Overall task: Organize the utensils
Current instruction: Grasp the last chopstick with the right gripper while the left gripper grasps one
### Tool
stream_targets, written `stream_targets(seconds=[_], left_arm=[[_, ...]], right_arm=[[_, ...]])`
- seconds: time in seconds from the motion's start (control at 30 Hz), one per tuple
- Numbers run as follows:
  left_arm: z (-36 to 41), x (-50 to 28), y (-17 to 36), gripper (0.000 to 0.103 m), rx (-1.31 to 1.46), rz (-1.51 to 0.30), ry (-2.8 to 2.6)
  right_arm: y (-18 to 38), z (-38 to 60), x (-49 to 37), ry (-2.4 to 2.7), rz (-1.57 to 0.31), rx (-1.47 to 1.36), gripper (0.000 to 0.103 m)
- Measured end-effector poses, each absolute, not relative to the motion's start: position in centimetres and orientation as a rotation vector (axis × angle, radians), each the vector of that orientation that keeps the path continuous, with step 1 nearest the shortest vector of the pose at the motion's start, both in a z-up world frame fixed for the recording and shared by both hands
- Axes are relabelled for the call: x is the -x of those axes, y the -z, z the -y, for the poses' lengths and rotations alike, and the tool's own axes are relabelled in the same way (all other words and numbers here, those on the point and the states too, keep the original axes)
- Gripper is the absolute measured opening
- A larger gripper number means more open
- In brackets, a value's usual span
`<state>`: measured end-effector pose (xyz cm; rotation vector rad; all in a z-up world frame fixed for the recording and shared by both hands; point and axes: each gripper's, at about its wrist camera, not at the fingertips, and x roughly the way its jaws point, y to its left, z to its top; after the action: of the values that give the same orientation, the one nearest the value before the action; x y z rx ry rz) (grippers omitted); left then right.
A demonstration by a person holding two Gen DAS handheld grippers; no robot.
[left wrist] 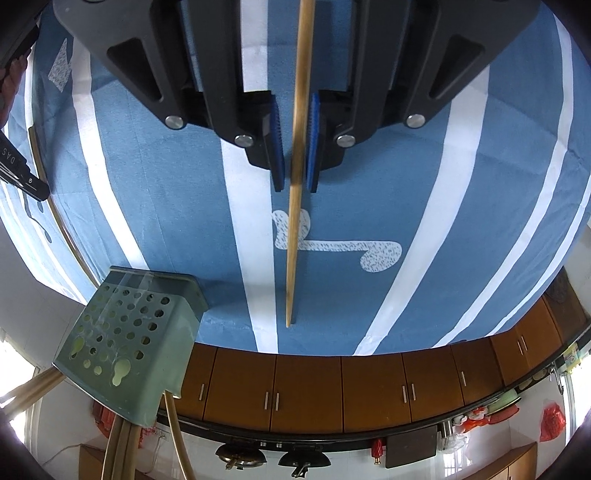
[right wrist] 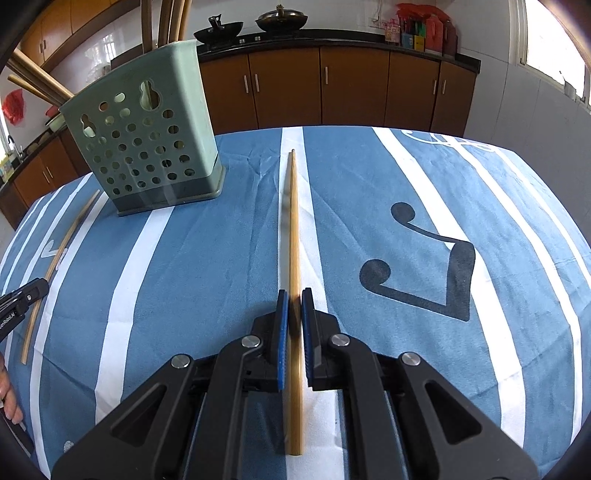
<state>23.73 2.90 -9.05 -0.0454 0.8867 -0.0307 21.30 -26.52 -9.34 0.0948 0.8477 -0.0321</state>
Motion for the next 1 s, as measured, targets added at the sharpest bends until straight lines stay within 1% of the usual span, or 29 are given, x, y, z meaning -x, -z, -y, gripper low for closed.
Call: stream_targets(seconds=[0.33, 0.53, 1.0], left_arm=[[-2.8, -23.66, 9.05, 0.015, 0.053, -0.887, 0.033], [-2.56, -23.62, 9.01, 0.02, 0.04, -0.887, 0.045], [-2.68, -23.48, 8.99, 0.02, 0.043, -0.886, 0.047]], right_arm=[[9.34, 26.53, -21.25, 0.032, -0.848, -0.099, 0.009], [9.36, 26.54, -21.26, 0.033, -0.848, -0.097, 0.009], [9.37, 26.53, -21.27, 0.033, -0.849, -0.098, 0.009]])
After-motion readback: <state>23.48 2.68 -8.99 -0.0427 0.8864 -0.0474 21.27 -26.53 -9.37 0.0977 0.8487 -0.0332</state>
